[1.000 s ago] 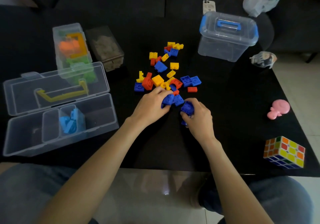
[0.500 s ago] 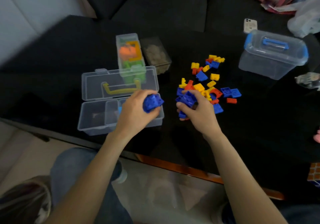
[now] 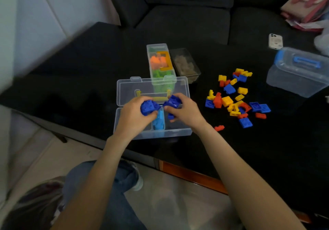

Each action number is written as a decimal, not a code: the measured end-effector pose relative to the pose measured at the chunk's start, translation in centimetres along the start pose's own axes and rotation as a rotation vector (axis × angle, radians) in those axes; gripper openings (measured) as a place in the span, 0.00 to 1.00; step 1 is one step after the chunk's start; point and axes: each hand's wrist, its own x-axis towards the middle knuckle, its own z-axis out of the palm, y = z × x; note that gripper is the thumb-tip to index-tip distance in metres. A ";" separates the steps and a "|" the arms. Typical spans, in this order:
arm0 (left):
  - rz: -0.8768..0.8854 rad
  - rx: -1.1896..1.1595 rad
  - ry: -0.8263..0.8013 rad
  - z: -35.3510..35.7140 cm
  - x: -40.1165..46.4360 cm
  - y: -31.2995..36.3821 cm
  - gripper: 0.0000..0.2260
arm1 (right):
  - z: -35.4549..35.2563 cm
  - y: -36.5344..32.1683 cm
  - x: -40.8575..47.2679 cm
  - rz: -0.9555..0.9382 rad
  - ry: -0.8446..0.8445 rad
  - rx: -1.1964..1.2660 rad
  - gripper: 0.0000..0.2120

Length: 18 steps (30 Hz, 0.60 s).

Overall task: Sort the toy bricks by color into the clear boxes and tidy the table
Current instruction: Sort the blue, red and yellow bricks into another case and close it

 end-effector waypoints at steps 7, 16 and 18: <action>0.056 0.060 -0.157 3.4 1.4 3.0 0.18 | -2.6 1.5 -0.6 -0.037 0.131 -0.314 0.17; 0.042 0.216 -0.303 7.0 3.1 3.7 0.17 | -2.5 0.9 -0.3 -0.059 0.027 -0.635 0.19; 0.051 0.209 -0.340 7.0 3.2 3.9 0.18 | -2.8 0.9 -0.5 -0.082 0.047 -0.681 0.15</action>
